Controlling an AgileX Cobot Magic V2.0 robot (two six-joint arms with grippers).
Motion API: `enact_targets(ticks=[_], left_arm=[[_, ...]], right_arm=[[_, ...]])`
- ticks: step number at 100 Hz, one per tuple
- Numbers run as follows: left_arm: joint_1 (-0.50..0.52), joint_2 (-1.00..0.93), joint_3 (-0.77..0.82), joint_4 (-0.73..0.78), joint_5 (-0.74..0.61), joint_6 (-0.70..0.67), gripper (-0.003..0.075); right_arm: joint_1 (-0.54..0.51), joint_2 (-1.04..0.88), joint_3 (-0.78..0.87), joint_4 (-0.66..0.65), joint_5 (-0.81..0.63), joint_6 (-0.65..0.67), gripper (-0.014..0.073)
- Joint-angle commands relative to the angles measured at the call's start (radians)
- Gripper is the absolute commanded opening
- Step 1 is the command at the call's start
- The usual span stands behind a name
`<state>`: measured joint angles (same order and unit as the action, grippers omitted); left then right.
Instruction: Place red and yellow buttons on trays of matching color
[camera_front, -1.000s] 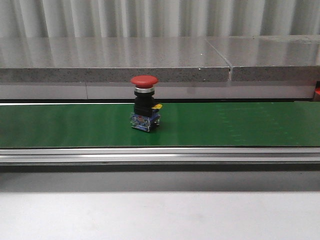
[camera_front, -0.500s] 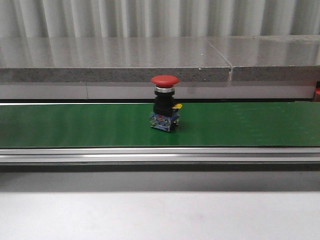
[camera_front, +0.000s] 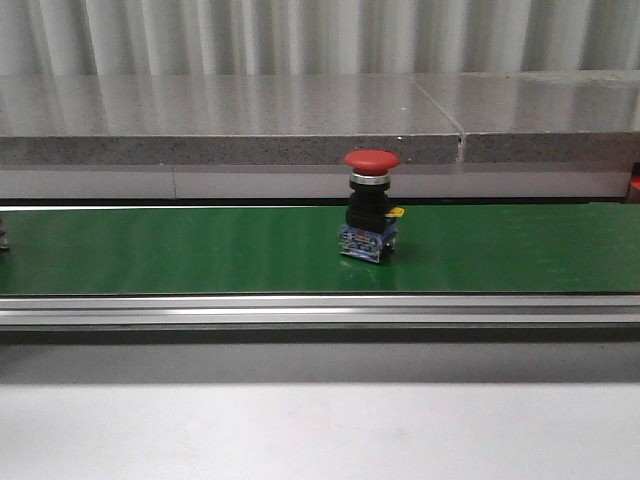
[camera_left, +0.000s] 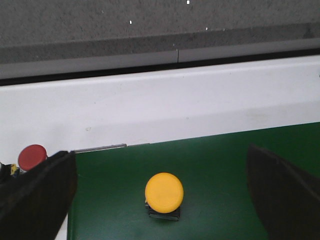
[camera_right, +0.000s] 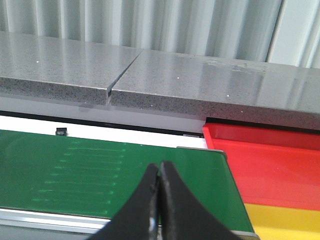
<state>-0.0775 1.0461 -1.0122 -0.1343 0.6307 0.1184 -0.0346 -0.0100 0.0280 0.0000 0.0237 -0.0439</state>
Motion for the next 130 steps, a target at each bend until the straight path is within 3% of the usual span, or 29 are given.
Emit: enact_targets(ticks=[1, 22, 33, 40, 52, 65, 106, 130], left_arm=[[-0.008, -0.103, 0.039, -0.013, -0.107, 0.003, 0.0628], [-0.008, -0.341, 0.248, -0.013, -0.183, 0.003, 0.0626], [-0.008, -0.454, 0.344, -0.013, -0.195, 0.003, 0.0570], [-0.008, -0.511, 0.393, -0.013, -0.200, 0.003, 0.0482], [-0.006, -0.581, 0.451, -0.013, -0.215, 0.003, 0.0234], [-0.006, -0.597, 0.473, -0.013, -0.222, 0.003, -0.0020], [-0.006, -0.595, 0.473, -0.007, -0.234, 0.003, -0.0020], [-0.006, -0.595, 0.473, -0.007, -0.234, 0.003, -0.0020]], right_arm=[[0.004, -0.016, -0.006, 0.000, -0.079, -0.002, -0.0068], [0.004, -0.016, -0.006, 0.000, -0.118, -0.002, -0.0068], [0.004, -0.016, -0.006, 0.000, -0.132, -0.002, -0.0068], [0.004, -0.016, -0.009, 0.000, -0.141, -0.002, -0.0068], [0.004, -0.012, -0.054, 0.000, -0.105, -0.002, -0.0068], [0.004, 0.022, -0.158, 0.005, 0.038, 0.002, -0.0068], [0.004, 0.469, -0.677, 0.000, 0.584, 0.002, -0.0068], [0.004, 0.704, -0.833, 0.005, 0.734, 0.002, -0.0068]])
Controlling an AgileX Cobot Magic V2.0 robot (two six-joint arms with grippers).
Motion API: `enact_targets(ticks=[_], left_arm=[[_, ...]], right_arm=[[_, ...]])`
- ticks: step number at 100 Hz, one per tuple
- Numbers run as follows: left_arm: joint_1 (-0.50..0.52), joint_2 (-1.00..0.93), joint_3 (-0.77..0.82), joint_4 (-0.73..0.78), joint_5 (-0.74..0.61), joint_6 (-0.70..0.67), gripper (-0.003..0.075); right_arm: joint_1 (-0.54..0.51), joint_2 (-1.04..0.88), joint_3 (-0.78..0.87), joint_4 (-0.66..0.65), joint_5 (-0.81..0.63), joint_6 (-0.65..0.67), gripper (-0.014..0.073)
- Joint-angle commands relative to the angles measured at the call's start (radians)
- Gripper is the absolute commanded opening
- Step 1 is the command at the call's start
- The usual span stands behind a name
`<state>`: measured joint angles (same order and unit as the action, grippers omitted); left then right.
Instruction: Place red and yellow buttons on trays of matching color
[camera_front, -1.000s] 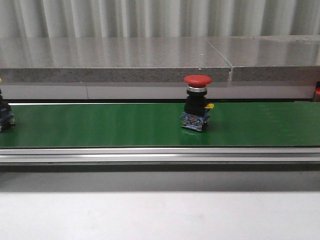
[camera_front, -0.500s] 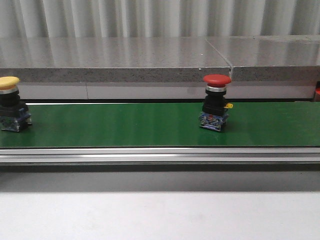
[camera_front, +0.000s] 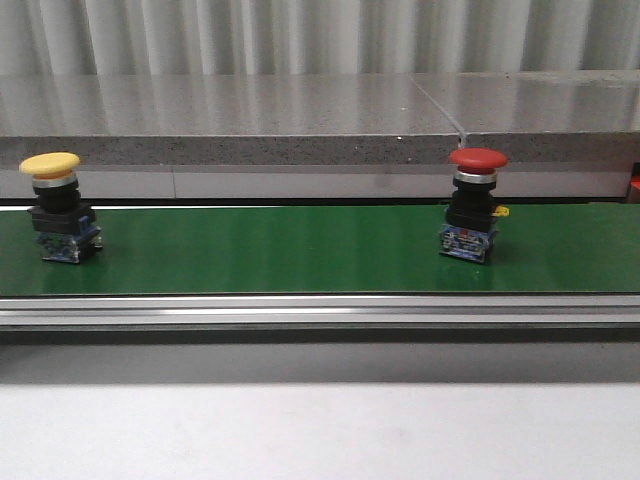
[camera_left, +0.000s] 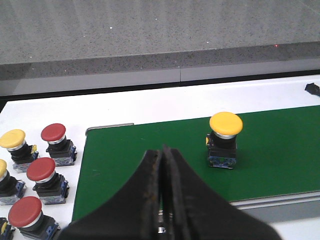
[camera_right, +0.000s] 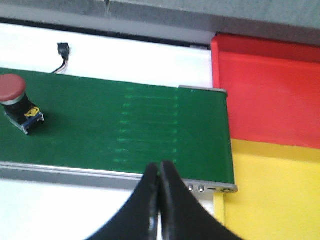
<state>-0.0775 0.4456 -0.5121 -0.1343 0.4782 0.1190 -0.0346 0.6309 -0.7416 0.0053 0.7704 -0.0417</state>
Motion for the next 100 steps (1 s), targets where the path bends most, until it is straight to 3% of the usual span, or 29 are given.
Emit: enact_targets(ticks=[1, 22, 29, 40, 57, 64, 100], left_arm=[[-0.006, 0.005, -0.027, -0.007, -0.082, 0.002, -0.0020], [-0.006, 0.005, -0.027, -0.007, -0.082, 0.002, -0.0020], [-0.006, 0.005, -0.027, -0.007, -0.082, 0.002, -0.0020], [-0.006, 0.005, -0.027, -0.007, -0.082, 0.002, -0.0020], [-0.006, 0.005, -0.027, -0.007, -0.082, 0.002, -0.0020], [-0.006, 0.005, -0.027, -0.007, -0.082, 0.002, -0.0020], [-0.006, 0.005, -0.027, -0.007, -0.082, 0.002, -0.0020]], right_arm=[[0.004, 0.072, -0.065, 0.000, -0.011, -0.001, -0.0068], [0.004, 0.157, -0.068, 0.001, 0.061, -0.001, -0.0062], [0.004, 0.168, -0.068, 0.001, 0.084, -0.001, -0.0015], [0.004, 0.169, -0.068, 0.001, 0.105, -0.001, 0.0165], [0.004, 0.169, -0.068, 0.002, 0.108, -0.001, 0.0572], [0.004, 0.171, -0.068, 0.008, 0.102, -0.001, 0.0663], [0.004, 0.384, -0.112, 0.141, 0.045, -0.109, 0.0652]])
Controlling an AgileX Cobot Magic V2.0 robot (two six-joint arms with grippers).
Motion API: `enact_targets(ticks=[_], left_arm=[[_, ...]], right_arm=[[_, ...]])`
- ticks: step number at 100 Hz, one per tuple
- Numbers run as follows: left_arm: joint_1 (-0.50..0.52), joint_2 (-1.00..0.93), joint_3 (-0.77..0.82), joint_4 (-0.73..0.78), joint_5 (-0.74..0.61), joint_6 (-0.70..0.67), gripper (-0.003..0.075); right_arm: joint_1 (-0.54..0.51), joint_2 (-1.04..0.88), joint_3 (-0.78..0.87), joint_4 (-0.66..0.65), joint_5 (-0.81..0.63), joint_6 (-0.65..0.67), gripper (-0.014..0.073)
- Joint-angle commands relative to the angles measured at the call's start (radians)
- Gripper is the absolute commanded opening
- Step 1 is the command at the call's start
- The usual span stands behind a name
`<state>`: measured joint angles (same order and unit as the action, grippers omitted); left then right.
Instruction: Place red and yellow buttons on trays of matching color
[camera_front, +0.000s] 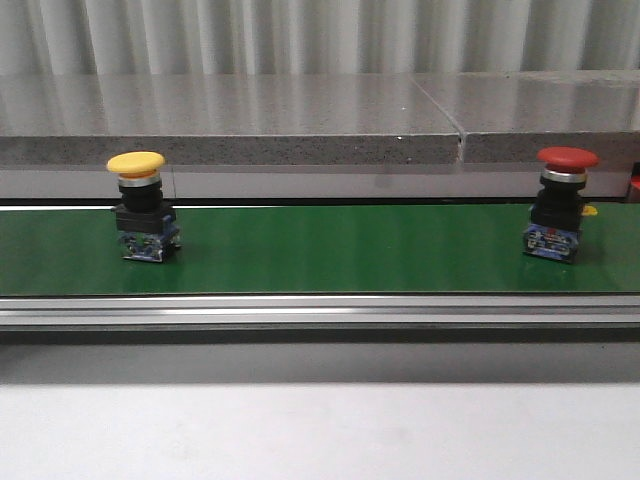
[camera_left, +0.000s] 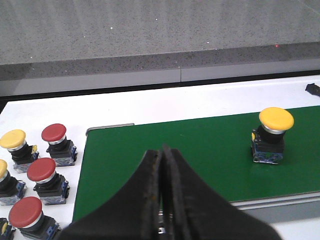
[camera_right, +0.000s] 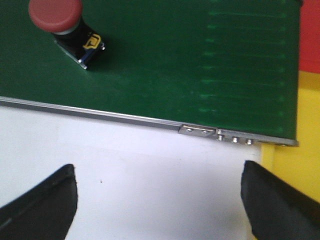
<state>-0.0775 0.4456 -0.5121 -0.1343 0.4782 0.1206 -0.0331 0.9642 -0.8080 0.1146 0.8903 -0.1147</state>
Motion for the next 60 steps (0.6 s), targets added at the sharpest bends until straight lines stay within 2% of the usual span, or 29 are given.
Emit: enact_targets(ticks=[1, 27, 60], left_arm=[[-0.006, 0.005, -0.027, -0.007, -0.082, 0.001, -0.0020], [-0.006, 0.005, -0.027, -0.007, -0.082, 0.001, -0.0020], [-0.006, 0.005, -0.027, -0.005, -0.082, 0.001, -0.0020]], right_arm=[[0.002, 0.056, -0.047, 0.036, -0.078, -0.038, 0.0652], [0.002, 0.245, -0.122, 0.130, -0.137, -0.128, 0.0652], [0.026, 0.418, -0.239, 0.135, -0.152, -0.162, 0.0652]])
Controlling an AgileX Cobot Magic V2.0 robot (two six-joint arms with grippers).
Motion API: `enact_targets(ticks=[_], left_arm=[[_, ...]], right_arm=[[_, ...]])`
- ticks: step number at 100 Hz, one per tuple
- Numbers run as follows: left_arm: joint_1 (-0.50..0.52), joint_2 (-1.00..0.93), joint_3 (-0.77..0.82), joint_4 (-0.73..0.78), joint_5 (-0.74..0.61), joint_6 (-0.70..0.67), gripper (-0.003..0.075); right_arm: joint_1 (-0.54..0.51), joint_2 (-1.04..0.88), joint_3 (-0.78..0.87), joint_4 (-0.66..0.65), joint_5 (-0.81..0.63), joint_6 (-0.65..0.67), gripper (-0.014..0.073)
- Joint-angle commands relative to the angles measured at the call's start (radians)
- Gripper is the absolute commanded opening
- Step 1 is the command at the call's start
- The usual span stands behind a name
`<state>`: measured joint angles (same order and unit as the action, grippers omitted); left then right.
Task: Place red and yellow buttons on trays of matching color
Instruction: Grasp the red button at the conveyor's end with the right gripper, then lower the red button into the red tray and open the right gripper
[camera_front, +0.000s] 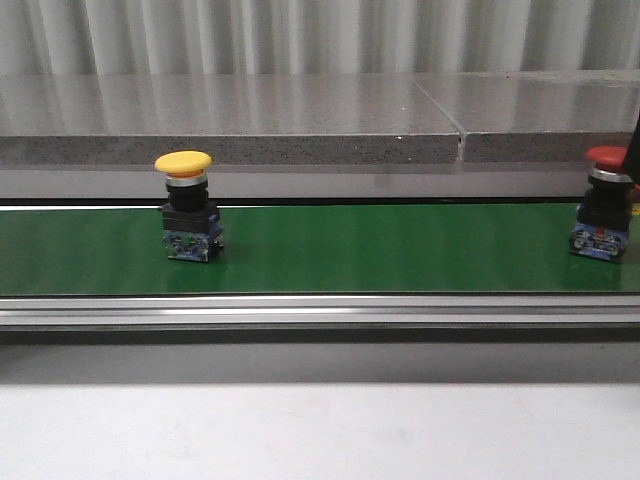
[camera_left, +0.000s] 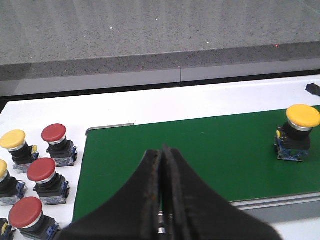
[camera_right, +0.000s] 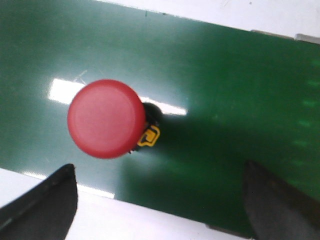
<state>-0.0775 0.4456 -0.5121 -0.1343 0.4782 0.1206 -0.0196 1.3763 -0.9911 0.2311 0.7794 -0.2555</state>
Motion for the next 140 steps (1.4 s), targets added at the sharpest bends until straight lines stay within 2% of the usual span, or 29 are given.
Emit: enact_targets(ticks=[1, 11, 18, 25, 37, 47, 70, 95, 110, 125, 140], left_arm=[[-0.006, 0.005, -0.027, -0.005, -0.082, 0.001, -0.0020], [-0.006, 0.005, -0.027, -0.002, -0.082, 0.001, -0.0020], [-0.006, 0.005, -0.027, 0.000, -0.082, 0.001, -0.0020], [-0.006, 0.005, -0.027, 0.000, -0.082, 0.001, -0.0020], [-0.006, 0.005, -0.027, 0.000, -0.082, 0.001, -0.0020], [-0.006, 0.005, -0.027, 0.000, -0.082, 0.001, -0.0020], [-0.006, 0.005, -0.027, 0.000, -0.082, 0.001, -0.0020], [-0.006, 0.005, -0.027, 0.000, -0.082, 0.001, -0.0020], [-0.006, 0.005, -0.027, 0.000, -0.082, 0.001, -0.0020], [-0.006, 0.005, -0.027, 0.000, -0.082, 0.001, -0.0020], [-0.006, 0.005, -0.027, 0.000, -0.082, 0.001, -0.0020]], right_arm=[[0.015, 0.008, -0.061, 0.018, -0.041, -0.021, 0.0652], [0.026, 0.048, -0.088, 0.017, -0.057, -0.021, 0.0640], [0.027, 0.075, -0.098, 0.017, -0.075, -0.021, 0.0591], [0.027, 0.102, -0.104, 0.016, -0.076, -0.021, 0.0484], [0.027, 0.124, -0.105, 0.014, -0.038, -0.021, 0.0216], [0.024, 0.124, -0.123, 0.014, -0.016, -0.021, 0.0110], [-0.067, 0.128, -0.241, 0.013, 0.009, -0.020, 0.0103], [-0.305, 0.214, -0.366, 0.001, -0.031, -0.010, 0.0103], [-0.411, 0.304, -0.438, 0.001, -0.038, 0.016, 0.0103], [-0.471, 0.400, -0.512, 0.001, -0.046, 0.017, 0.0103], [-0.483, 0.491, -0.567, 0.002, -0.062, 0.022, 0.0103]])
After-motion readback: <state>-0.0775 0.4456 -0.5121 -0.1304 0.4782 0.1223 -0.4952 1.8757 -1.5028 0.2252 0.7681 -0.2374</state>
